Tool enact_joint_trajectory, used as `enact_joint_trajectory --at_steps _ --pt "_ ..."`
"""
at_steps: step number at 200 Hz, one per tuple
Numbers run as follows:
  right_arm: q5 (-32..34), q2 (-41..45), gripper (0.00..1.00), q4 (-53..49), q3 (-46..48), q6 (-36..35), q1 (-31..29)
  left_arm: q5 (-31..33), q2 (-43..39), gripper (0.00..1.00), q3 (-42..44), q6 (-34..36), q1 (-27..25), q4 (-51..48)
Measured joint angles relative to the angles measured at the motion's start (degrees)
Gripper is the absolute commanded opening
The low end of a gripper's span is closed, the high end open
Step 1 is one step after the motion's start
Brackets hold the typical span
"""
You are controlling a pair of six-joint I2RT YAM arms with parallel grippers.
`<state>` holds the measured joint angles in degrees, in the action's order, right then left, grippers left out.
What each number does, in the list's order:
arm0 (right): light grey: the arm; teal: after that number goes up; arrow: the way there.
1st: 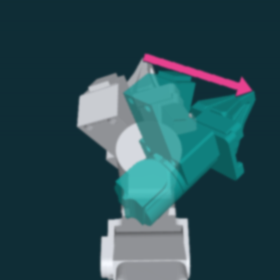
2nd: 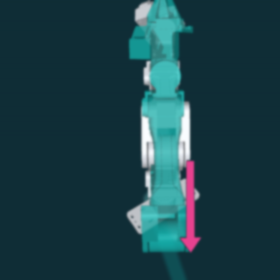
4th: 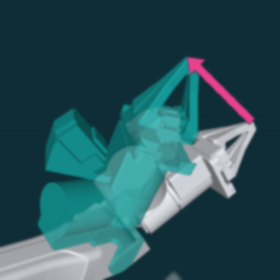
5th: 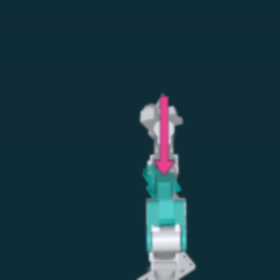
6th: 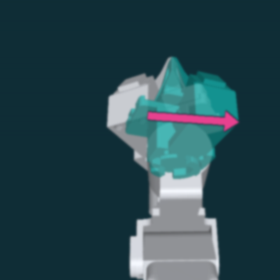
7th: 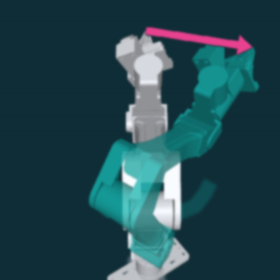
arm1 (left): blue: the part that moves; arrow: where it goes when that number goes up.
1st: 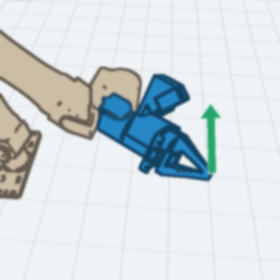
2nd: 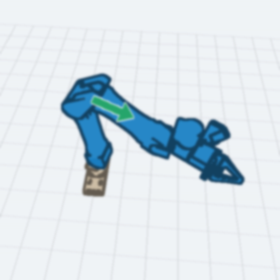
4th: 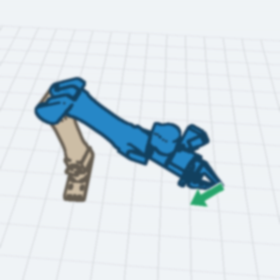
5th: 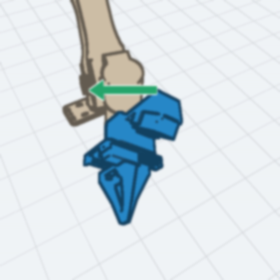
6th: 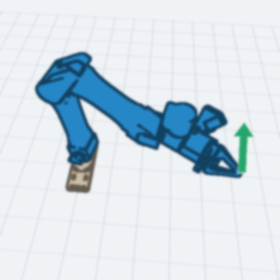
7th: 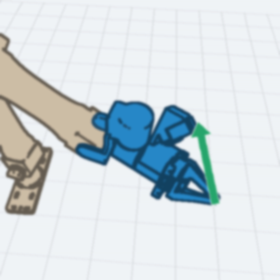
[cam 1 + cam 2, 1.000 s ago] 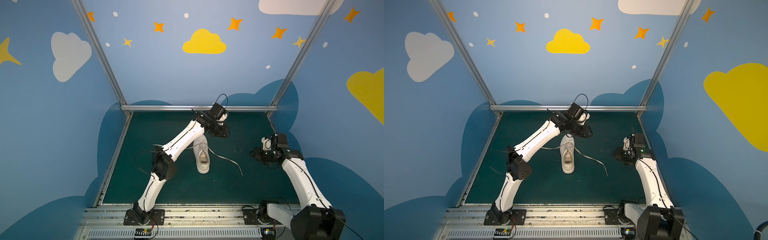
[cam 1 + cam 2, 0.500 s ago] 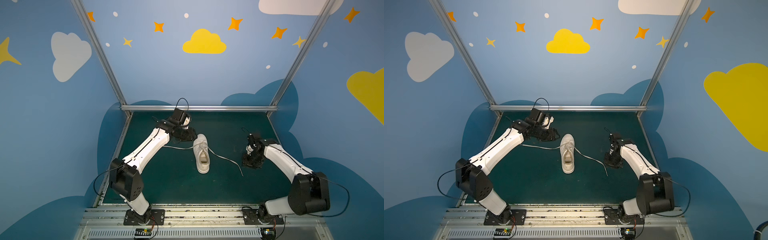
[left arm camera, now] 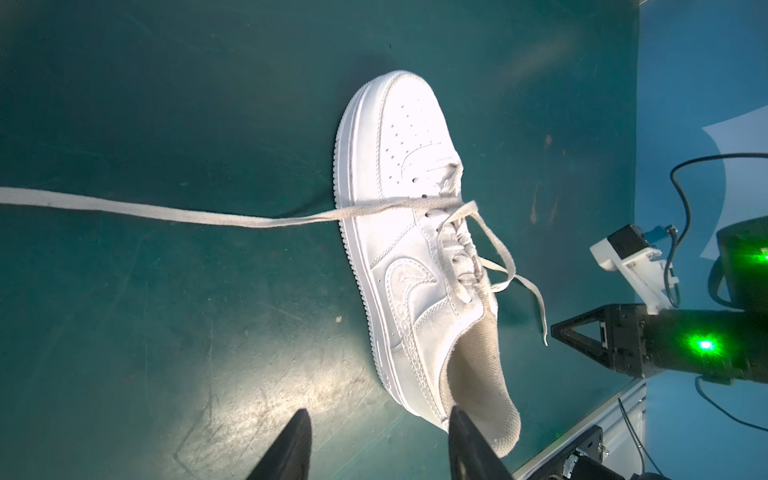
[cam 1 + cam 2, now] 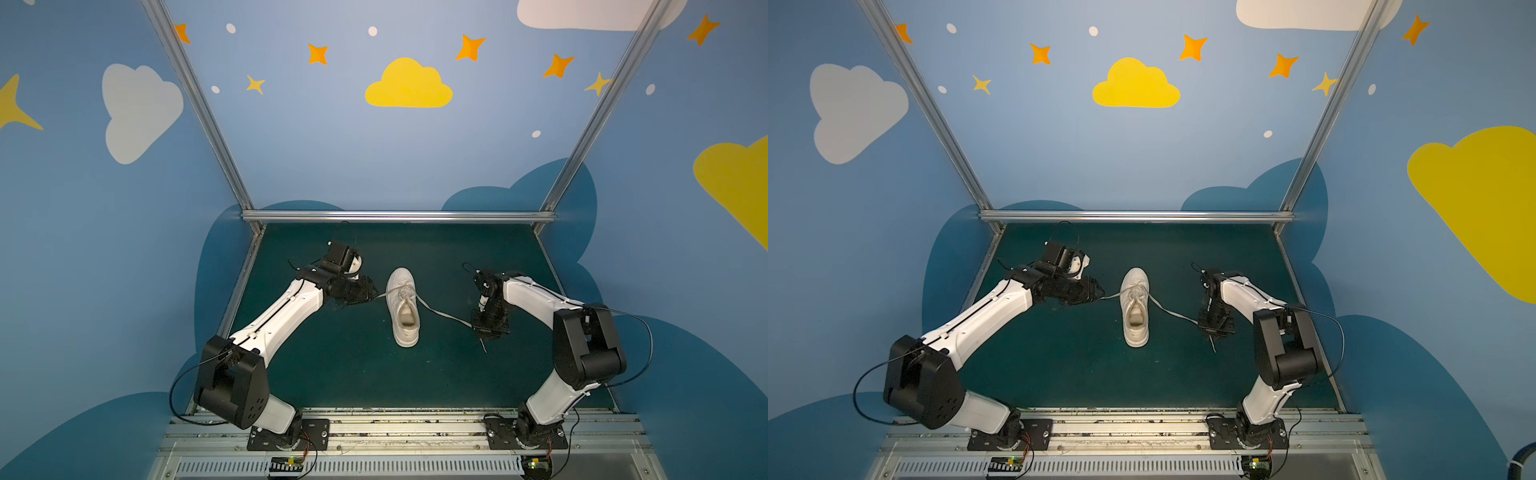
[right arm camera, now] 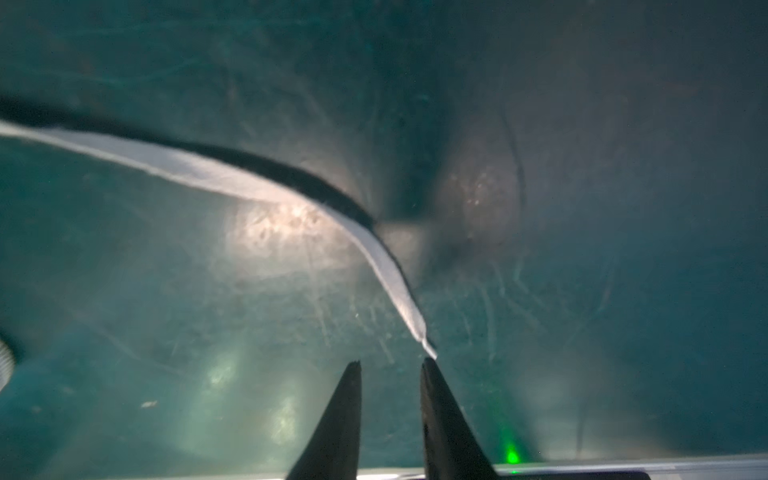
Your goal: Tie the shoes
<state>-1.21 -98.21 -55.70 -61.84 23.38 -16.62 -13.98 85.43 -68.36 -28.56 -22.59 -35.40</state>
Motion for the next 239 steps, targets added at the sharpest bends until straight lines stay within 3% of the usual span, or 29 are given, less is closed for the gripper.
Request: enact_joint_trajectory --at_steps 93,143,168,195,239 --pt "1.09 -3.87 0.18 1.99 0.55 0.11 0.44 -0.63 0.11 0.53 -0.22 -0.02 0.09 0.39" --pt "0.46 -3.91 0.02 1.84 0.66 0.26 1.66 -0.85 0.39 0.52 -0.39 -0.22 0.09 0.37" --pt "-0.63 -3.08 0.0 2.32 1.49 0.28 2.08 -1.2 0.92 0.51 -1.2 -0.22 0.09 0.35" --pt "-3.63 -0.83 0.0 3.37 3.19 0.9 2.34 -1.88 1.05 0.51 -2.51 -0.2 0.02 0.2" --pt "-13.84 5.64 0.0 7.04 3.93 4.81 2.62 -3.06 2.67 0.5 -5.2 0.26 -0.9 -0.15"
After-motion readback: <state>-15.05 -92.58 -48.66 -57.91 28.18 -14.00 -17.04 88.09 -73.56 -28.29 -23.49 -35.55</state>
